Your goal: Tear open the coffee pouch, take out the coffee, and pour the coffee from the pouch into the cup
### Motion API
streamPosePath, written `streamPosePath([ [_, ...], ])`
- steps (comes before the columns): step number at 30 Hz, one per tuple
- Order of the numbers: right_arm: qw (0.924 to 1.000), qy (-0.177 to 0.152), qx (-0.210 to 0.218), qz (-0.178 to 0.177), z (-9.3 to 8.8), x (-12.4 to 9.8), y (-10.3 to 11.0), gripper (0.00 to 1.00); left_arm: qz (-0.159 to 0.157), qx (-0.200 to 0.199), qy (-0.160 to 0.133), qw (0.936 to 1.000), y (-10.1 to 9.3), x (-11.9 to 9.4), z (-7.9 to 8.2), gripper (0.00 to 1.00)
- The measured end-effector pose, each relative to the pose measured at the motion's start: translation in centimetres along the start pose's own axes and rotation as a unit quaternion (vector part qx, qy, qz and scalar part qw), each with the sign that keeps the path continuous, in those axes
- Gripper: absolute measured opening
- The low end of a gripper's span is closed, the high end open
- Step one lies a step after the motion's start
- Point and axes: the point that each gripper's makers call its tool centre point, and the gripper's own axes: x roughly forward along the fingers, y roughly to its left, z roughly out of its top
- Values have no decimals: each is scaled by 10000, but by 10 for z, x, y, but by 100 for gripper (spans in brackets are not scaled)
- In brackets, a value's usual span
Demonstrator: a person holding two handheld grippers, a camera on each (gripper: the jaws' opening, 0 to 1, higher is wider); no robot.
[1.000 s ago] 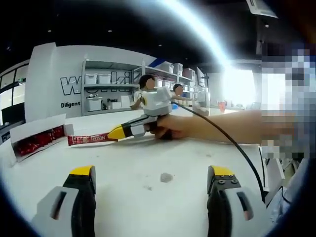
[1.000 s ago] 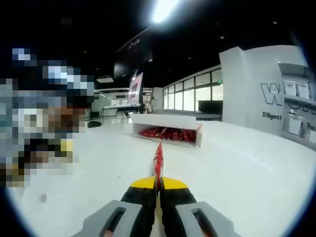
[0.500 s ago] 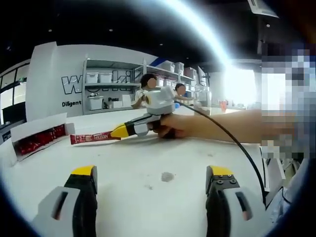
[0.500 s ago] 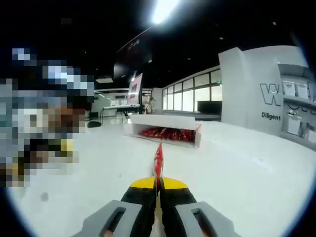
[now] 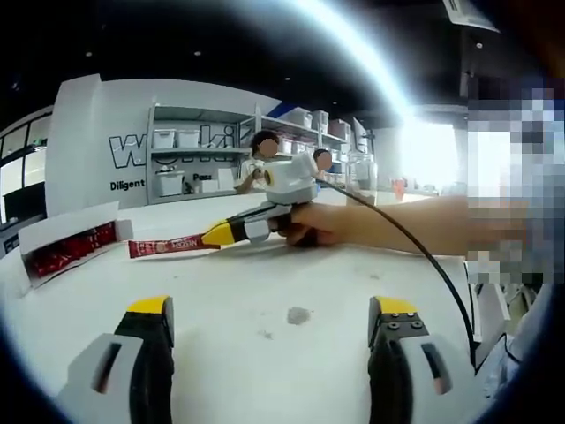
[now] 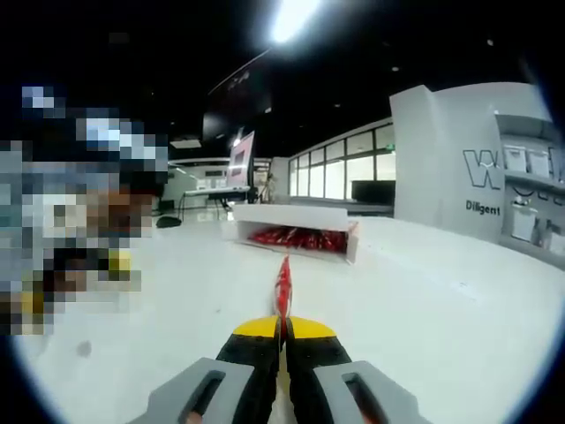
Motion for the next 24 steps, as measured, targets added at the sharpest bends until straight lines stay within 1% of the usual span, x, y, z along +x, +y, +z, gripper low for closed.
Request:
streamPosePath([
  [8,10000,3,3,-18,-1,-4,3,4,57,2,29,10000,2,0,-1,91],
  [24,10000,4,-12,-23,-2,-9,5,4,63,16,48,10000,4,0,-1,91],
])
